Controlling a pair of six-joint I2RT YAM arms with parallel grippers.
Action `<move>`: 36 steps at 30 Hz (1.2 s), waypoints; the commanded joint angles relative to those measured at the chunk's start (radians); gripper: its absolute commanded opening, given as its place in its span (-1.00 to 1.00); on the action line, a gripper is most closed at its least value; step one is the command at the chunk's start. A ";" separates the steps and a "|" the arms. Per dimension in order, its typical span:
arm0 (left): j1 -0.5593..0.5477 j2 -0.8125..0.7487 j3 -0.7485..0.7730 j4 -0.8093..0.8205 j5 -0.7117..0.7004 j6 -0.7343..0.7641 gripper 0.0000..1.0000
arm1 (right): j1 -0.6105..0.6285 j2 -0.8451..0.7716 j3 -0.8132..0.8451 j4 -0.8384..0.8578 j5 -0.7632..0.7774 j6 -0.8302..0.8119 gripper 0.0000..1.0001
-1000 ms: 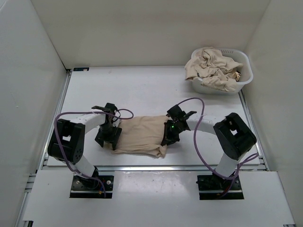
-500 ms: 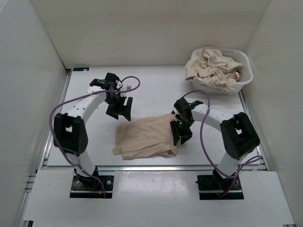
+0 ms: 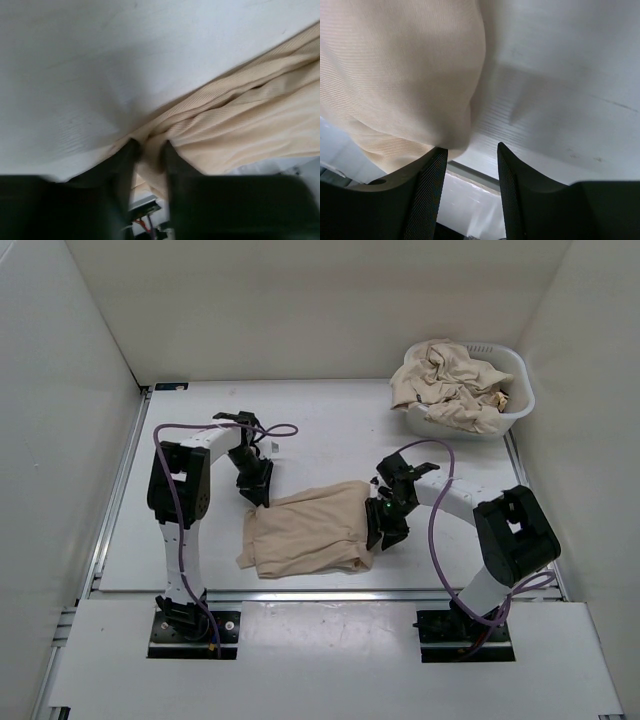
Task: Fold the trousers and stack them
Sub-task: Fold the trousers
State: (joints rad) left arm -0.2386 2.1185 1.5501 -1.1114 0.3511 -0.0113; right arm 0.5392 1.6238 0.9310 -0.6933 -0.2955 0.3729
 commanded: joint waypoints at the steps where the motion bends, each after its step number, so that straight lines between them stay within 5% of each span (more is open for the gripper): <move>1: -0.004 -0.057 -0.022 -0.013 0.031 0.011 -0.36 | 0.002 -0.022 -0.012 0.074 -0.047 0.029 0.00; 3: -0.004 -0.057 -0.022 -0.027 0.066 0.011 -0.72 | 0.002 -0.022 -0.012 0.093 -0.092 0.029 0.00; 8: -0.004 -0.069 0.008 -0.053 0.080 0.011 -0.72 | 0.002 -0.053 -0.001 0.071 -0.075 -0.005 0.02; 15: -0.004 -0.192 0.074 -0.016 -0.076 0.011 -0.72 | 0.002 0.056 -0.014 0.129 -0.099 0.023 0.12; 17: -0.004 -0.201 0.064 -0.002 -0.127 0.011 -0.72 | 0.002 0.074 -0.026 0.176 -0.099 0.040 -0.01; 21: -0.004 -0.212 0.030 0.044 -0.202 0.011 -0.72 | 0.002 0.116 -0.026 0.186 -0.126 0.049 -1.00; 27: -0.004 -0.146 0.065 0.113 -0.278 0.011 -0.72 | 0.002 0.094 -0.049 0.184 -0.100 0.049 -0.97; 31: -0.004 -0.112 0.106 0.136 -0.278 0.011 -0.13 | 0.002 0.081 -0.011 0.137 -0.100 0.009 -0.05; 32: -0.004 -0.112 0.117 0.136 -0.290 0.011 0.26 | 0.002 0.061 0.009 0.120 -0.067 -0.009 0.00; 36: 0.005 -0.193 0.130 0.136 -0.325 0.011 0.82 | -0.007 -0.028 0.048 0.043 -0.044 -0.048 0.10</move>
State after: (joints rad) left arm -0.2420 2.0293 1.6356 -1.0008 0.0788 0.0010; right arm 0.5426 1.6787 0.9264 -0.5678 -0.4007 0.3820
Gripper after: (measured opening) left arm 0.872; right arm 0.544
